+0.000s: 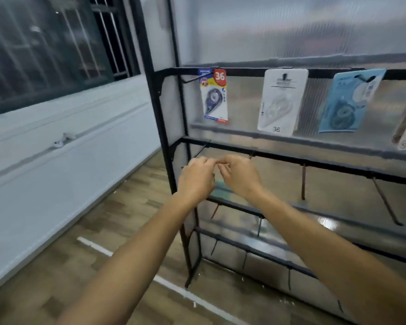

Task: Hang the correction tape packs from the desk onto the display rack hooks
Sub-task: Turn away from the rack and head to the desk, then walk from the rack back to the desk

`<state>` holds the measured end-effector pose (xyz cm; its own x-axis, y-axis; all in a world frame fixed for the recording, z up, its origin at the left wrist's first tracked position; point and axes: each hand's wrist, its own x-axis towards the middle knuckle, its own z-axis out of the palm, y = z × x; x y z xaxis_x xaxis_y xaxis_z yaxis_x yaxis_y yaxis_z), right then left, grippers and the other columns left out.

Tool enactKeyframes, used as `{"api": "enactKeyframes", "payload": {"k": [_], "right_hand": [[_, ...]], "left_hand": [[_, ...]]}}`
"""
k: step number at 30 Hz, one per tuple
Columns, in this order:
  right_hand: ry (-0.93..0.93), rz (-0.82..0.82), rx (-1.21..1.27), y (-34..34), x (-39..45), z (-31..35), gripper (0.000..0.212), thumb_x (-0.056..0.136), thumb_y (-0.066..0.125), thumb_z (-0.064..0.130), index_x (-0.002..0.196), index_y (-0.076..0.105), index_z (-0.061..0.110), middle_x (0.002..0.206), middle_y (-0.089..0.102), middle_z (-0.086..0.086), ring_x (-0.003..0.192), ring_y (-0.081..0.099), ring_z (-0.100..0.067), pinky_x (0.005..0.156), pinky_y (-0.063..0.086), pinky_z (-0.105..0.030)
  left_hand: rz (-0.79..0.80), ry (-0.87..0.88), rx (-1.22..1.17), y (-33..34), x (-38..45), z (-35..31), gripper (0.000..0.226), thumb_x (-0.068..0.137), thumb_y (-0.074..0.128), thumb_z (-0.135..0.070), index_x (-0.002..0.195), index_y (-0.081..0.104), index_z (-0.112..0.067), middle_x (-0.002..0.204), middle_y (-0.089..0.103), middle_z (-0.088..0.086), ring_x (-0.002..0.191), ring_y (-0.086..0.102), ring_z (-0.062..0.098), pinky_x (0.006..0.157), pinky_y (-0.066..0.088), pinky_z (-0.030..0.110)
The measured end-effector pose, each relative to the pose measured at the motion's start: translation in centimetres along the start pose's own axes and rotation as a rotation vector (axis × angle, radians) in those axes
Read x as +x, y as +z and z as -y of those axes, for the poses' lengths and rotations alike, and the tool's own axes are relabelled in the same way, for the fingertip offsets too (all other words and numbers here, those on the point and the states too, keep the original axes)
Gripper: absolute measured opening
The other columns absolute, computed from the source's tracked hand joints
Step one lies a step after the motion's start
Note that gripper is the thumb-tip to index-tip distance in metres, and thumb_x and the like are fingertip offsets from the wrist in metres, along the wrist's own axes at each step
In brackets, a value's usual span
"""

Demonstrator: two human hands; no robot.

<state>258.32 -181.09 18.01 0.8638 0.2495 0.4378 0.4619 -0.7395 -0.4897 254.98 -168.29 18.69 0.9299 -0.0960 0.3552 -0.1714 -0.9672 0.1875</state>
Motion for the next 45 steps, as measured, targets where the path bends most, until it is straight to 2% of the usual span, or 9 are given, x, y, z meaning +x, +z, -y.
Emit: {"api": "enactKeyframes", "payload": {"k": [4, 10, 14, 18, 21, 26, 37, 42, 45], "right_hand": [[-0.159, 0.118, 0.062, 5.8, -2.1, 8.0, 0.025, 0.096, 0.047, 0.023, 0.108, 0.068, 0.016, 0.102, 0.068, -0.005, 0.098, 0.06, -0.023, 0.085, 0.047, -0.037], [-0.339, 0.249, 0.162, 13.4, -7.1, 21.5, 0.023, 0.093, 0.049, 0.014, 0.099, 0.071, 0.013, 0.097, 0.071, -0.009, 0.089, 0.063, -0.027, 0.064, 0.039, -0.03], [-0.42, 0.392, 0.21, 18.8, -10.8, 30.3, 0.024, 0.091, 0.048, 0.014, 0.103, 0.07, 0.009, 0.101, 0.069, -0.014, 0.094, 0.062, -0.031, 0.078, 0.047, -0.037], [-0.493, 0.503, 0.254, 23.7, -14.5, 38.4, 0.024, 0.092, 0.049, 0.018, 0.102, 0.069, 0.008, 0.104, 0.067, -0.013, 0.099, 0.06, -0.029, 0.079, 0.045, -0.033], [-0.55, 0.561, 0.321, 26.8, -17.0, 44.0, 0.024, 0.093, 0.051, 0.02, 0.106, 0.068, 0.01, 0.106, 0.068, -0.011, 0.1, 0.061, -0.027, 0.078, 0.046, -0.031], [-0.677, 0.639, 0.334, 32.6, -19.7, 52.7, 0.026, 0.094, 0.051, 0.024, 0.111, 0.065, 0.011, 0.111, 0.066, -0.012, 0.105, 0.06, -0.029, 0.084, 0.045, -0.034], [-0.798, 0.812, 0.365, 48.5, -17.6, 69.6, 0.027, 0.094, 0.052, 0.024, 0.116, 0.063, 0.013, 0.116, 0.063, -0.008, 0.106, 0.058, -0.024, 0.085, 0.044, -0.029], [-0.795, 0.87, 0.315, 54.6, -14.6, 73.7, 0.027, 0.094, 0.053, 0.025, 0.117, 0.062, 0.013, 0.118, 0.062, -0.005, 0.107, 0.057, -0.021, 0.09, 0.045, -0.032], [-0.774, 0.907, 0.275, 58.4, -13.2, 75.3, 0.024, 0.094, 0.054, 0.026, 0.11, 0.063, 0.01, 0.111, 0.062, -0.008, 0.104, 0.057, -0.023, 0.084, 0.044, -0.031]], "left_hand": [[0.029, -0.117, 0.102, -3.4, -6.4, 7.5, 0.036, 0.094, 0.046, -0.015, 0.127, 0.057, -0.017, 0.124, 0.06, 0.006, 0.114, 0.053, 0.026, 0.092, 0.046, 0.038], [0.035, -0.358, 0.138, -8.6, -18.5, 17.9, 0.037, 0.091, 0.043, -0.014, 0.121, 0.062, -0.021, 0.117, 0.062, 0.01, 0.108, 0.055, 0.031, 0.079, 0.047, 0.036], [0.048, -0.487, 0.189, -11.7, -27.2, 23.9, 0.029, 0.092, 0.039, -0.017, 0.103, 0.065, -0.017, 0.105, 0.062, 0.01, 0.098, 0.056, 0.033, 0.073, 0.047, 0.038], [0.032, -0.652, 0.228, -14.5, -35.4, 29.9, 0.03, 0.097, 0.039, -0.021, 0.112, 0.064, -0.019, 0.111, 0.061, 0.011, 0.103, 0.054, 0.032, 0.077, 0.043, 0.035], [0.022, -0.803, 0.253, -16.4, -40.9, 33.9, 0.033, 0.1, 0.037, -0.025, 0.12, 0.061, -0.015, 0.117, 0.059, 0.013, 0.108, 0.054, 0.034, 0.087, 0.046, 0.041], [-0.014, -1.01, 0.257, -19.1, -47.9, 40.2, 0.03, 0.098, 0.039, -0.024, 0.108, 0.061, -0.008, 0.112, 0.061, 0.014, 0.106, 0.056, 0.036, 0.085, 0.047, 0.041], [-0.017, -1.272, 0.255, -23.3, -54.7, 59.0, 0.035, 0.099, 0.043, -0.033, 0.126, 0.057, -0.017, 0.126, 0.06, 0.008, 0.115, 0.055, 0.029, 0.094, 0.046, 0.038], [-0.013, -1.335, 0.178, -23.2, -55.0, 66.3, 0.039, 0.098, 0.045, -0.035, 0.132, 0.053, -0.018, 0.128, 0.058, 0.008, 0.117, 0.054, 0.027, 0.095, 0.046, 0.037], [-0.015, -1.406, 0.118, -22.4, -55.4, 70.4, 0.044, 0.098, 0.045, -0.039, 0.138, 0.042, -0.022, 0.129, 0.055, 0.01, 0.116, 0.054, 0.029, 0.092, 0.046, 0.039]]}}
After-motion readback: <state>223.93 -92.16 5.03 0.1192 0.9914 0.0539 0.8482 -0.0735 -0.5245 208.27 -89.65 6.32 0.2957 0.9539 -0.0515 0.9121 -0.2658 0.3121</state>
